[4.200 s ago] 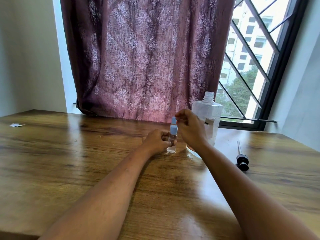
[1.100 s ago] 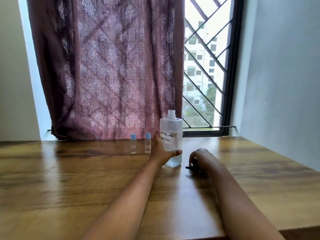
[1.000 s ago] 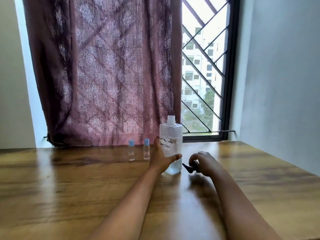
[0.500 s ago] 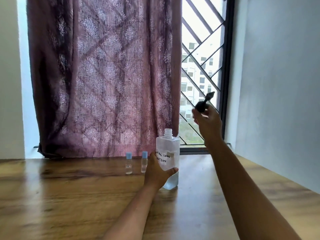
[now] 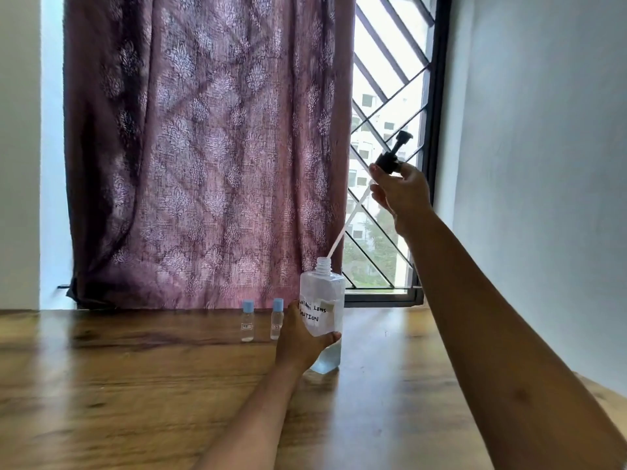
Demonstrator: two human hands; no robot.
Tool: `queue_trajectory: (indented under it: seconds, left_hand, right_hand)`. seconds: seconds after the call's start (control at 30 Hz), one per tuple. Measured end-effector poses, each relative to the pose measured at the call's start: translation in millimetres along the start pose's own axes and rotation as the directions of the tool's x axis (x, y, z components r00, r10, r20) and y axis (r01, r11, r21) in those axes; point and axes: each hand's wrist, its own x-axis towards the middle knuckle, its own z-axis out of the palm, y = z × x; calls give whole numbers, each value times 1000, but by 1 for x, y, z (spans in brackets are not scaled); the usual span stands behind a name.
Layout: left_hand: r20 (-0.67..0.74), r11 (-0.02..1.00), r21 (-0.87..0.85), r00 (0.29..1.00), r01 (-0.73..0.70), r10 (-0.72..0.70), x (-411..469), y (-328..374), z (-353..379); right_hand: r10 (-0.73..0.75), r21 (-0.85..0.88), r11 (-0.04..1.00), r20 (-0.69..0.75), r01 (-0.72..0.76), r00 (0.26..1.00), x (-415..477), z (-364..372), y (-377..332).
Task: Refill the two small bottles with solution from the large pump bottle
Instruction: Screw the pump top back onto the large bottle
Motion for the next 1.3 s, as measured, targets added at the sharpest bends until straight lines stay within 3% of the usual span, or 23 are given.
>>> queue_trajectory:
  seconds: [0.27, 0.5, 0.6, 0.83, 0.9, 1.07, 1.3]
  left_hand:
    - [25, 1000, -8, 1000, 5, -5, -2, 3, -1]
    - [32, 1000, -7, 999, -11, 12, -3, 4, -1]
    - [24, 999, 7, 999, -34, 34, -3, 4, -1]
    - [24, 999, 12, 999, -37, 37, -1, 4, -1]
    - [21, 999, 22, 999, -33, 32, -1, 3, -1]
    - [22, 998, 57, 999, -28, 26, 0, 4, 1]
    - [24, 995, 91, 999, -30, 28, -1, 4, 1]
  right_hand:
    - [97, -53, 994, 66, -94, 993, -6, 4, 12]
    - [321, -350, 903, 163, -250, 933, -18, 17, 59]
    - [371, -480, 839, 164, -254, 914, -26, 19, 88]
    - [328, -650, 738, 111, -181, 938, -32, 26, 127]
    - [311, -642, 749, 122, -164, 942, -35, 27, 132]
    - [209, -425, 895, 137, -133, 968, -41, 25, 137]
    - [132, -349, 934, 131, -79, 983, -37, 22, 144]
